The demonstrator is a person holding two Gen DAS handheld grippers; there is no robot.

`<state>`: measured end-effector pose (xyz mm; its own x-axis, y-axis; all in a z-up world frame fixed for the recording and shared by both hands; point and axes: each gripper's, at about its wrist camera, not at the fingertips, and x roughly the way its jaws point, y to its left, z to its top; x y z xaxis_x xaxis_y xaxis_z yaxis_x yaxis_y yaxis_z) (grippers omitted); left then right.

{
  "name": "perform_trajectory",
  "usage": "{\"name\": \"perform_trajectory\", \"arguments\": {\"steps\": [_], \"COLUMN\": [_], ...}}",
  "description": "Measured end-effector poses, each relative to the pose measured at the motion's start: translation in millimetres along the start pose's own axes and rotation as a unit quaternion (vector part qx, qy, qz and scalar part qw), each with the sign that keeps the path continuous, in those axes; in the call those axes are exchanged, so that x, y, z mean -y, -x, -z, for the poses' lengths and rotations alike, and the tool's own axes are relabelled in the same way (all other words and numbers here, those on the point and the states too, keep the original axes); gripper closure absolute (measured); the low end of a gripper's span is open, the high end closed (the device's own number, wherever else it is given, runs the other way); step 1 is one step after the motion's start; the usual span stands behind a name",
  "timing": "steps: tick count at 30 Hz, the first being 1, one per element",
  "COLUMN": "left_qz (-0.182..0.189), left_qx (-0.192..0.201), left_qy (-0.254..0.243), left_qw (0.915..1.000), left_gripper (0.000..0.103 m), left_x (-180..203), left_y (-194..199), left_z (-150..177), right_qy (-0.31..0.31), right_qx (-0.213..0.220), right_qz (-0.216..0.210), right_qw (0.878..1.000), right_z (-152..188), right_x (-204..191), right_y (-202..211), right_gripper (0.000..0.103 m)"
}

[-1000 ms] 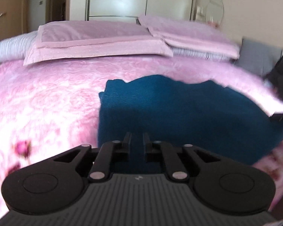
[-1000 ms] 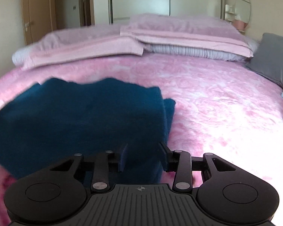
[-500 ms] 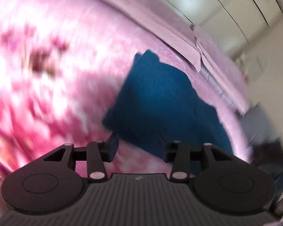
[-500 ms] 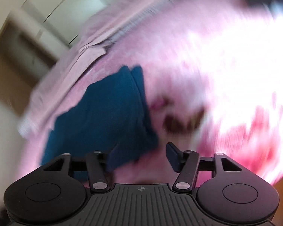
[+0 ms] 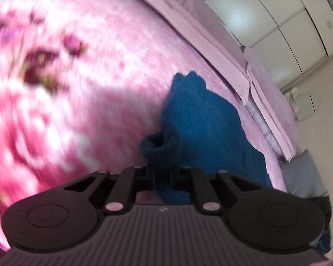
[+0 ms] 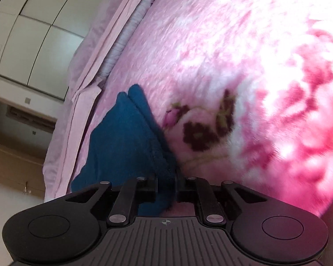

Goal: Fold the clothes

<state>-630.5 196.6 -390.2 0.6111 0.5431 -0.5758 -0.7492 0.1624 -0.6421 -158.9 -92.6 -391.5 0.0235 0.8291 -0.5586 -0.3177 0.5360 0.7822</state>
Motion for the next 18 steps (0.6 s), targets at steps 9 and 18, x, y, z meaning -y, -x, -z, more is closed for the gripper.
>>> {"name": "perform_trajectory", "arguments": {"steps": [9,18], "left_qz": [-0.015,-0.092], "left_qx": [-0.019,-0.016], "left_qy": [-0.134,-0.161], "left_qw": [0.9907,0.9825], "left_gripper": [0.093,0.075], "left_x": [2.4,-10.1], "left_y": [-12.8,-1.8], "left_z": [-73.6,-72.6], "right_qy": [-0.022,0.121], "right_qx": [-0.018,-0.076], "right_qz": [0.006,0.067], "right_qw": [1.0,0.987], "right_z": [55.0,67.9], "right_x": [-4.0,-34.6], "right_y": [32.2,43.0], "right_gripper": [0.093,0.074]}}
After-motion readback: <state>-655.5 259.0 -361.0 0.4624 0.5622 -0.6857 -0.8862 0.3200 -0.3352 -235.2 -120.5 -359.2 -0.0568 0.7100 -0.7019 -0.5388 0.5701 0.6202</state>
